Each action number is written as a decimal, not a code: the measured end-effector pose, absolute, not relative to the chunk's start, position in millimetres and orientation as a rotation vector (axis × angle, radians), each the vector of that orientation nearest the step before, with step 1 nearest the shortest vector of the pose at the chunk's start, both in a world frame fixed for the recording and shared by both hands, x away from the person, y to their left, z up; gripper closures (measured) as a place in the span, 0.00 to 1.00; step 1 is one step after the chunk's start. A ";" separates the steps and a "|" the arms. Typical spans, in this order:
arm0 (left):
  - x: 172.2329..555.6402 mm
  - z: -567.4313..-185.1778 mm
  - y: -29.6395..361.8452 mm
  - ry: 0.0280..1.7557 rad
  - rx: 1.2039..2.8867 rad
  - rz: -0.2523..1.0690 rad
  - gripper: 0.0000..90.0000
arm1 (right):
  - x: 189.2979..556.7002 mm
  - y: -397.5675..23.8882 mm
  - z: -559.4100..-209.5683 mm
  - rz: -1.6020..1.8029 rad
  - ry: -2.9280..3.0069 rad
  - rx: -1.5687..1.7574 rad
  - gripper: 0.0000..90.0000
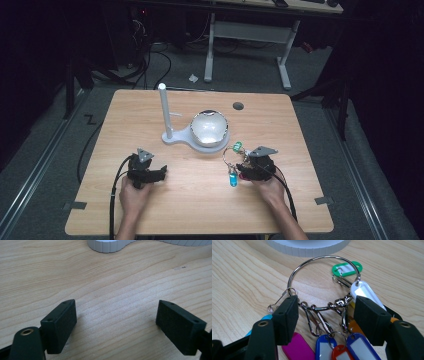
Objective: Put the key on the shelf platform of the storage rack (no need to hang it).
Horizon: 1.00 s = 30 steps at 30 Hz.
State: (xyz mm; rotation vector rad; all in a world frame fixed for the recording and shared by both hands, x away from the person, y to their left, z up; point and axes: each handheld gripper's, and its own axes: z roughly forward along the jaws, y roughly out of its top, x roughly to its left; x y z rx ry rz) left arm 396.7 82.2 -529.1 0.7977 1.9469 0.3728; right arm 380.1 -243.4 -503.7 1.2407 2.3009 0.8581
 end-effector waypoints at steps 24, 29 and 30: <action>396.5 -529.1 82.1 1.947 0.797 0.371 0.19 | 385.9 -248.4 -512.0 0.873 2.358 1.249 0.80; 396.4 -529.1 82.2 1.947 0.798 0.370 0.19 | 383.0 -257.6 -507.6 0.945 2.339 1.276 0.85; 396.4 -529.1 82.2 1.947 0.798 0.370 0.19 | 382.4 -259.5 -506.0 0.960 2.329 1.287 0.86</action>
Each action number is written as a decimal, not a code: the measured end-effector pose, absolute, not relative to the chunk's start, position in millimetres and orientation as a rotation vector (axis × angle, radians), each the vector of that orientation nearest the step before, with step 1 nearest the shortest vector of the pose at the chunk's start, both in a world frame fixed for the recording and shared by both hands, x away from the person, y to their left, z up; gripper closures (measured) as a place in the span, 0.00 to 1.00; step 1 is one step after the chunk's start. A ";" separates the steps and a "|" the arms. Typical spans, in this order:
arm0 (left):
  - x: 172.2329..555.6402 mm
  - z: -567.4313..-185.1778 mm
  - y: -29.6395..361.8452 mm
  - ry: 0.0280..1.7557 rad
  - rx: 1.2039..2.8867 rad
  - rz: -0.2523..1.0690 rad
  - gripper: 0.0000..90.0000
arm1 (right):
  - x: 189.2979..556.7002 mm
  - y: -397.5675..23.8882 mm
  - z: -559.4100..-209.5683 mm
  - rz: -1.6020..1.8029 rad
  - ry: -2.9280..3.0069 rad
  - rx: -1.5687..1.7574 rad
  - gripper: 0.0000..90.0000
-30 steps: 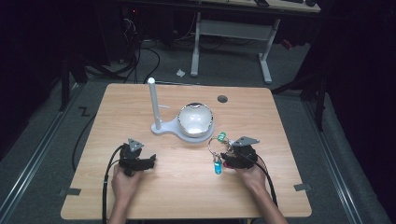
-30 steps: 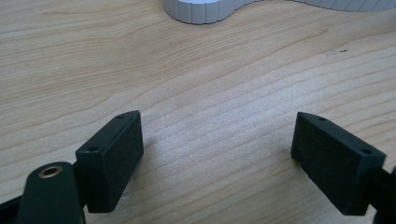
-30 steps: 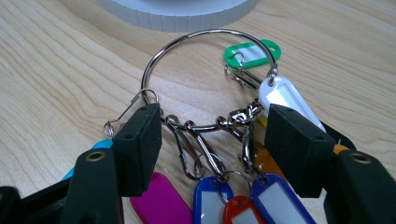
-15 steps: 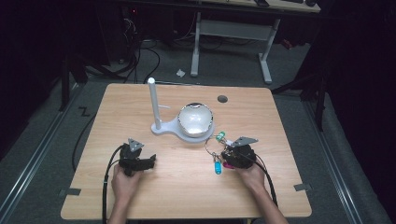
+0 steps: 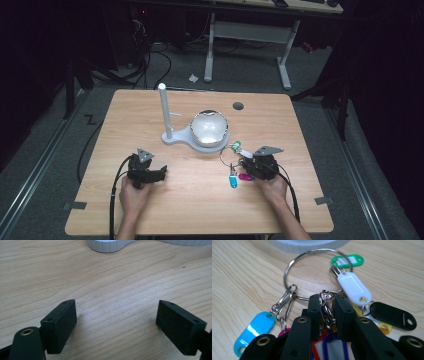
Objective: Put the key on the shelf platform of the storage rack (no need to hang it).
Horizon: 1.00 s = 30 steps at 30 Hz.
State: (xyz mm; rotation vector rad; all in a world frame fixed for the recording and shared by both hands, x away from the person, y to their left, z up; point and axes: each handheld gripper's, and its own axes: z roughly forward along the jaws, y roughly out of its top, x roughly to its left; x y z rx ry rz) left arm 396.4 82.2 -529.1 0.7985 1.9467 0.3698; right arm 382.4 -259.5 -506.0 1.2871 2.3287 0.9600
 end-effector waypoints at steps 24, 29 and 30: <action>396.4 -529.1 82.1 1.947 0.798 0.370 0.19 | 372.3 -271.3 -461.4 1.113 2.228 1.220 0.93; 396.4 -529.1 82.1 1.947 0.798 0.370 0.19 | 371.1 -274.4 -449.2 1.133 2.211 1.197 0.94; 396.4 -529.1 82.2 1.947 0.798 0.371 0.19 | 370.9 -275.9 -446.9 1.143 2.206 1.198 0.94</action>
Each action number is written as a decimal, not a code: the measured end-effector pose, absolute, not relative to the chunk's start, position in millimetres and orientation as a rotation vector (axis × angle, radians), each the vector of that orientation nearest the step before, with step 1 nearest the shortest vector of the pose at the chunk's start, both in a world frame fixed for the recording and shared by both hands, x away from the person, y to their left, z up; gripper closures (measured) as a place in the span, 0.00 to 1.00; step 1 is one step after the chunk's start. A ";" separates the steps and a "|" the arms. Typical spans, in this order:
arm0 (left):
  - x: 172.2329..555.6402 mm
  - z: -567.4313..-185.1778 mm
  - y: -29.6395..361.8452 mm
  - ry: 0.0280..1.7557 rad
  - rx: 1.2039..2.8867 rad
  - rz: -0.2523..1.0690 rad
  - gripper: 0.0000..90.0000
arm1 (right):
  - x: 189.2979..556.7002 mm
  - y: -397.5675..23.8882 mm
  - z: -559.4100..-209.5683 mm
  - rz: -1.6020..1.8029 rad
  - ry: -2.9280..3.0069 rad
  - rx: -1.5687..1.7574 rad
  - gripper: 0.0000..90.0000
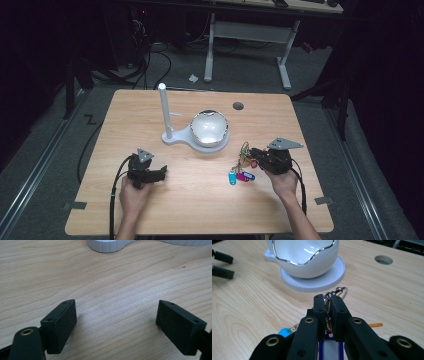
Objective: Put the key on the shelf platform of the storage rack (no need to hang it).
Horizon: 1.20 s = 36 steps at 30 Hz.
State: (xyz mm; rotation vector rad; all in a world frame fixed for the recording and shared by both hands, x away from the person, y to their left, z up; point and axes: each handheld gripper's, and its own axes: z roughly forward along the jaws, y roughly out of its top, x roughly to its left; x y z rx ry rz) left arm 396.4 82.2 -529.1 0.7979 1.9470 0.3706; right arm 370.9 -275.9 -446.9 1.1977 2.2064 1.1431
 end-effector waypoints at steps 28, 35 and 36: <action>396.5 -529.1 82.3 1.946 0.798 0.370 0.19 | 368.2 -290.0 -365.8 1.336 2.111 1.085 0.94; 396.5 -528.9 82.0 1.951 0.793 0.368 0.19 | 373.4 -283.8 -346.0 1.373 2.106 1.041 0.94; 396.5 -528.9 82.2 1.950 0.795 0.368 0.19 | 374.5 -282.7 -343.8 1.379 2.108 1.040 0.94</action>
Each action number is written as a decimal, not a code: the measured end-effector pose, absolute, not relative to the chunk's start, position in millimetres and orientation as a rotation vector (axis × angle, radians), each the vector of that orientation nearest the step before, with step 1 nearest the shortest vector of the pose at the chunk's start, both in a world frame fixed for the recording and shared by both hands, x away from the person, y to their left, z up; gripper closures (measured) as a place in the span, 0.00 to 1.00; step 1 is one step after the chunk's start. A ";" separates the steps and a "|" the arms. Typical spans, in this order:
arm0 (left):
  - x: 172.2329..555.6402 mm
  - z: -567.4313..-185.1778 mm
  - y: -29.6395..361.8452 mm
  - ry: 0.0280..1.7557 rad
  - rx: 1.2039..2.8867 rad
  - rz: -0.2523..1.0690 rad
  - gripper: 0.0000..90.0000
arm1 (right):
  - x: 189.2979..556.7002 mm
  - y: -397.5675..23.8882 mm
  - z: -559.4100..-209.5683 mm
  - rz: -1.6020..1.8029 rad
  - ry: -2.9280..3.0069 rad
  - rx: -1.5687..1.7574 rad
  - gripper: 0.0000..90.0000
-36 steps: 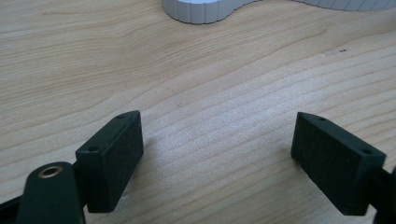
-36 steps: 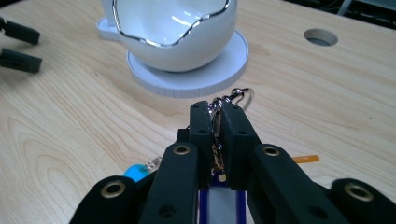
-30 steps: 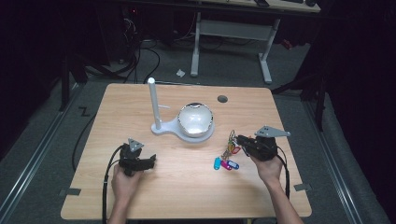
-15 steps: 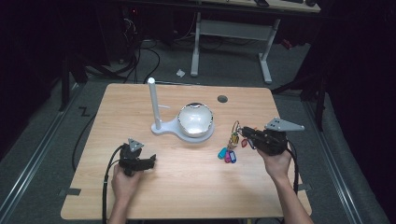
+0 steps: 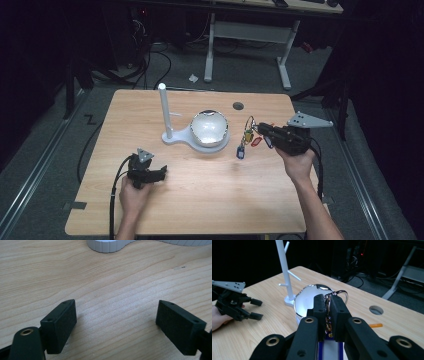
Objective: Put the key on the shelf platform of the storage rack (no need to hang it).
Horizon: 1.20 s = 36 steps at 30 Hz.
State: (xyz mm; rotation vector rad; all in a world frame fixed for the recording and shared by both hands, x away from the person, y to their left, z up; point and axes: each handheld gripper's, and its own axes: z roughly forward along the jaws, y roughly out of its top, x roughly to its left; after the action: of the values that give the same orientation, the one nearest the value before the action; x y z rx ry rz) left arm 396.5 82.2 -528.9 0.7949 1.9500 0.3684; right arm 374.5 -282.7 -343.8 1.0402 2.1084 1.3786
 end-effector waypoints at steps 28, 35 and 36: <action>396.4 -528.9 82.3 1.950 0.796 0.367 0.19 | 404.9 -248.7 -298.3 1.439 2.166 0.955 0.94; 396.4 -528.4 82.0 1.958 0.788 0.362 0.19 | 417.9 -234.5 -292.1 1.439 2.178 0.950 0.94; 396.4 -528.5 82.1 1.956 0.790 0.363 0.19 | 419.7 -232.5 -291.9 1.444 2.177 0.951 0.94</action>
State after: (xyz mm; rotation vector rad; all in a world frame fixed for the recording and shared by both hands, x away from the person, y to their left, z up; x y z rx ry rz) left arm 396.4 82.1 -528.5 0.7895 1.9561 0.3627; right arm 419.7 -232.5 -291.9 0.9507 2.1767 1.4438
